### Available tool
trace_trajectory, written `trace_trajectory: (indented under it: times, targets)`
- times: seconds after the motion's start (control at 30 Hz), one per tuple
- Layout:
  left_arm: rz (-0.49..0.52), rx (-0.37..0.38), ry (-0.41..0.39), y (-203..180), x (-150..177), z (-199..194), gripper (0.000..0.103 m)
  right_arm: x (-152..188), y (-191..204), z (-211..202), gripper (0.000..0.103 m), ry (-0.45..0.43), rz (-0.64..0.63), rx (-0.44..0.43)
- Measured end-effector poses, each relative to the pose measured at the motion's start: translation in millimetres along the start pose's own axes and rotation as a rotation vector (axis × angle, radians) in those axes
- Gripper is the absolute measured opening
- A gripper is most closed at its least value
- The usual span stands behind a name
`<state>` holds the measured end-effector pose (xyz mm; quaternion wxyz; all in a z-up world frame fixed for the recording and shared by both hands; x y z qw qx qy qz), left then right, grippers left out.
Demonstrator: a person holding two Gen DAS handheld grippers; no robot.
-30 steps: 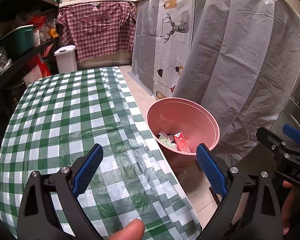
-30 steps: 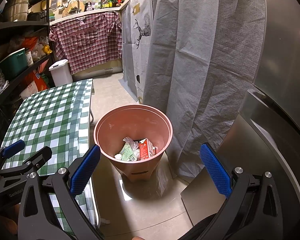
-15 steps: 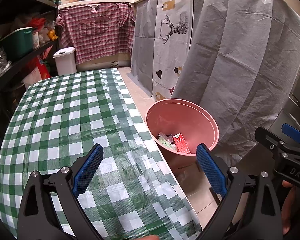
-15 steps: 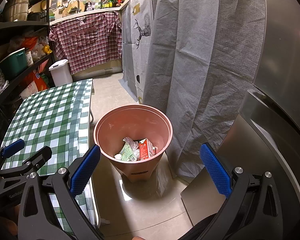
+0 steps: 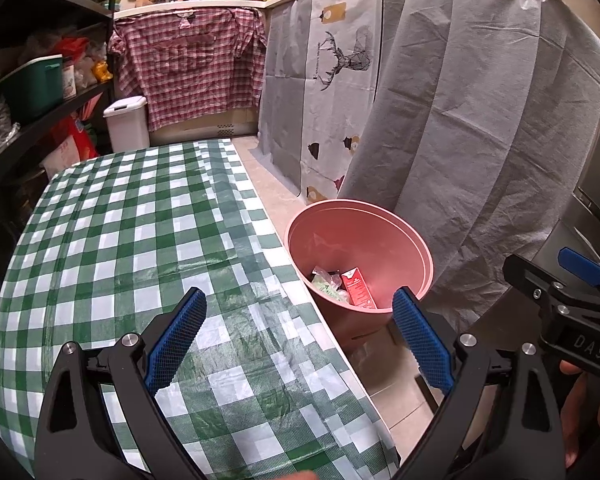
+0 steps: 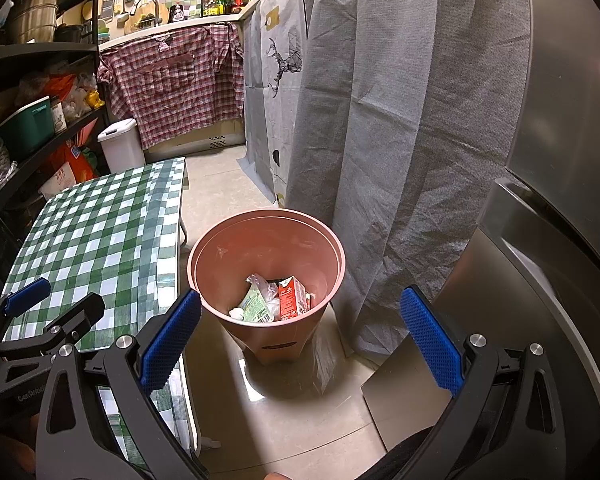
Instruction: Collect trash
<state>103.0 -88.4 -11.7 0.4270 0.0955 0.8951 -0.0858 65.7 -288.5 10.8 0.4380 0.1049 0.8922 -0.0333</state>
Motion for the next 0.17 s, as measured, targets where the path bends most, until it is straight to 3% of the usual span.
trace_trajectory:
  times: [0.17]
  targets:
    - [-0.008, -0.001, 0.007, 3.2, 0.5, 0.6, 0.091, 0.1, 0.6, -0.2, 0.098, 0.000, 0.000, 0.000]
Point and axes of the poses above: each gripper's, at about its wrist camera, not at the fingertips, and z roughly the way its jaws point, y to its left, x to its underside, the point moved 2 cm from there along z, roughly the way its jaws point, and after that the axes turned 3 degrees about z, right-handed, at the moved point
